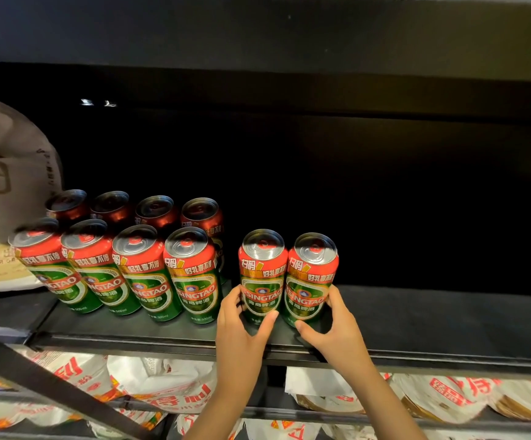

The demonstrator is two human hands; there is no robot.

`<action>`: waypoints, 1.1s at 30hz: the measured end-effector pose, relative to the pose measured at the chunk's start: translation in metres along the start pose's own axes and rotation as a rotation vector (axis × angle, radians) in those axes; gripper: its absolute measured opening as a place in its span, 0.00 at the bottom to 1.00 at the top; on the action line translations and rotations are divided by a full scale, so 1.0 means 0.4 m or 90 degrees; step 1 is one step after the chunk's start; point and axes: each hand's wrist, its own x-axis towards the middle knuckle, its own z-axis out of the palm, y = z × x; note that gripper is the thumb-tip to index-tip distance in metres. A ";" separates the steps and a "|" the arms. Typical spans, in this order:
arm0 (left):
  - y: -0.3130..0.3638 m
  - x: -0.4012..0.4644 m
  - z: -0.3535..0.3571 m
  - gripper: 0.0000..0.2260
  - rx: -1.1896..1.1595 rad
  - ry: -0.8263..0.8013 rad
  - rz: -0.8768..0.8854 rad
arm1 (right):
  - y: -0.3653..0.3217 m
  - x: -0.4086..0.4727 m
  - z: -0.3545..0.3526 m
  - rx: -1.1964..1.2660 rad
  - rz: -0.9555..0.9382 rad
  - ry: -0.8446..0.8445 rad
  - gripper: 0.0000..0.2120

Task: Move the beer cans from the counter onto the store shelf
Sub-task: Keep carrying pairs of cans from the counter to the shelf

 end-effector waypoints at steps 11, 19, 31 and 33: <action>-0.002 -0.004 0.002 0.30 0.029 0.026 0.045 | -0.004 -0.003 -0.001 0.012 -0.016 0.048 0.37; -0.005 -0.003 0.005 0.30 0.061 0.058 0.098 | -0.006 -0.005 -0.002 0.012 -0.016 0.016 0.31; 0.019 -0.017 0.025 0.27 -0.009 0.139 0.045 | -0.008 0.016 0.019 -0.013 -0.011 0.026 0.33; 0.019 -0.019 0.036 0.26 -0.010 0.158 0.054 | -0.014 0.020 0.023 -0.014 -0.010 0.029 0.34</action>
